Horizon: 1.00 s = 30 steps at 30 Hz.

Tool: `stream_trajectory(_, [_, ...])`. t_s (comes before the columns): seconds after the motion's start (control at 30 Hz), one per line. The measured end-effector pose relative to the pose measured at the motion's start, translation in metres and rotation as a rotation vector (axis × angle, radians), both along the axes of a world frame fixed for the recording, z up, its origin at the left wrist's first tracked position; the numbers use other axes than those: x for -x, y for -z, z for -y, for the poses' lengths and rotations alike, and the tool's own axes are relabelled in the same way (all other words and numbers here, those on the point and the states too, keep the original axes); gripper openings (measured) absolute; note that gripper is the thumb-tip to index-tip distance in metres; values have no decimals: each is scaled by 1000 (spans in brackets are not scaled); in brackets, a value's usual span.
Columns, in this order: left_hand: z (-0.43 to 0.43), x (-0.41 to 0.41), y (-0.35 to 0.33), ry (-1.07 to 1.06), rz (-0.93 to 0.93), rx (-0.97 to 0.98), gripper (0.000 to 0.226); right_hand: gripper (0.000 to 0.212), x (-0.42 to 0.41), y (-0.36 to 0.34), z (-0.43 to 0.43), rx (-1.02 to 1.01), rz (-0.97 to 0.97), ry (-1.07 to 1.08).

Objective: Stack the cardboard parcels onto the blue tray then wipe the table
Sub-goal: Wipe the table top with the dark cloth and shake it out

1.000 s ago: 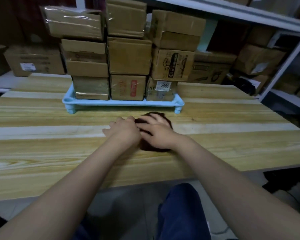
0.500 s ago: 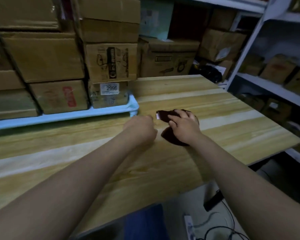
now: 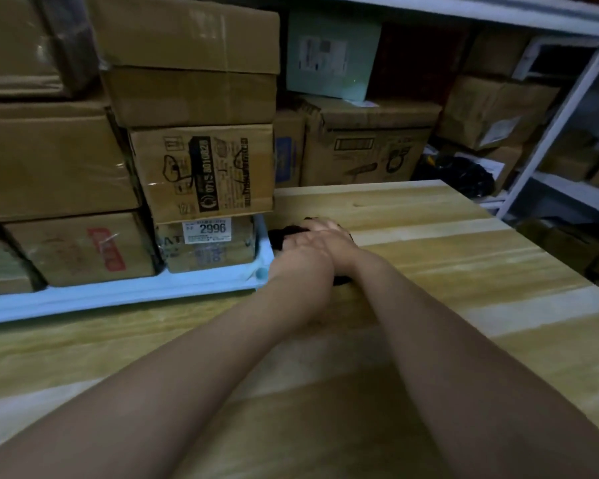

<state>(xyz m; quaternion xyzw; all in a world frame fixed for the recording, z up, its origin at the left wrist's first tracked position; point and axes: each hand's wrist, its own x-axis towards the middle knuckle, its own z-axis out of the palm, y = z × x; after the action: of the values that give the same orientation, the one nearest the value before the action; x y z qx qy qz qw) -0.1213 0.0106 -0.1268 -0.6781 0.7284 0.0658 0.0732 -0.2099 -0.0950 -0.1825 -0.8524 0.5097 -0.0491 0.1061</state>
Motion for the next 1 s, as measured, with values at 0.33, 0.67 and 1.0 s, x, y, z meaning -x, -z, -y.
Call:
stream_trajectory(0.33, [35, 6, 30, 80, 163, -178, 86, 45, -16, 0, 65, 33, -91, 261])
stream_trajectory(0.67, [52, 25, 35, 17, 183, -295, 86, 46, 12, -1, 102, 11, -137, 311])
stream_trajectory(1.0, [49, 50, 26, -33, -129, -174, 99, 60, 117, -10, 43, -42, -78, 827])
